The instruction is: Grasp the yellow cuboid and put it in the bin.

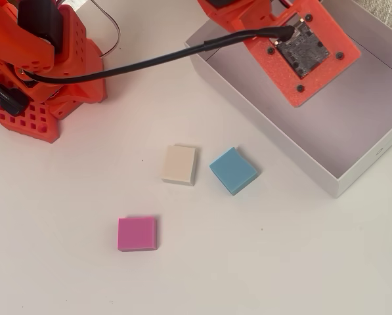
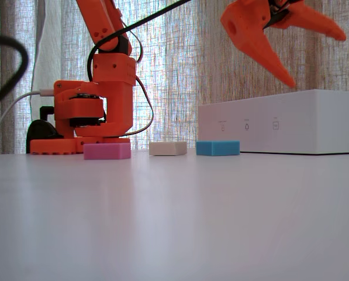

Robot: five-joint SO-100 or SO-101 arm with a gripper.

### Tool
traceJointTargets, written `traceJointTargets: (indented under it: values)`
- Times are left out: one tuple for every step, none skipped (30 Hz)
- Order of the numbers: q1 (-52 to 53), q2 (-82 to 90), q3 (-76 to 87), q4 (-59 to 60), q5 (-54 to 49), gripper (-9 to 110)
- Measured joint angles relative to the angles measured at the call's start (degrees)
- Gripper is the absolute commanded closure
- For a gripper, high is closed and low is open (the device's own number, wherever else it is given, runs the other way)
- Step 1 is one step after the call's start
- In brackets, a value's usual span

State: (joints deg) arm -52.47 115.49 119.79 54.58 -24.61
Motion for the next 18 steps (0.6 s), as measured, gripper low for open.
traceJointTargets:
  values:
    - [0.79,1.14,0.0,-2.37,0.0,56]
    - [2.2,2.46,0.0,-5.27,0.0,57]
    - [3.6,3.96,0.0,-8.09,0.0,59]
    - [5.27,5.62,0.0,-10.99,0.0,60]
    - [7.12,7.65,0.26,-14.15,0.0,60]
    - [8.44,9.67,0.62,-16.44,0.0,60]
    - [9.93,12.3,0.88,-18.63,0.0,61]
    - [11.69,15.29,1.67,-20.39,0.0,63]
    - [13.8,18.37,2.64,-22.06,0.0,64]
    - [16.35,21.71,3.96,-23.47,0.0,66]
    - [19.16,25.05,5.27,-24.17,0.0,68]
    - [22.24,28.56,6.86,-24.08,0.0,68]
    - [24.79,32.34,8.44,-23.64,0.44,68]
    - [27.33,35.95,10.11,-22.5,1.67,68]
    - [29.44,39.46,11.69,-20.74,2.9,68]
    - [32.17,42.63,13.62,-18.63,4.75,68]
    - [35.07,46.14,16.35,-16.17,6.06,68]
    - [37.62,48.96,18.63,-13.8,6.68,68]
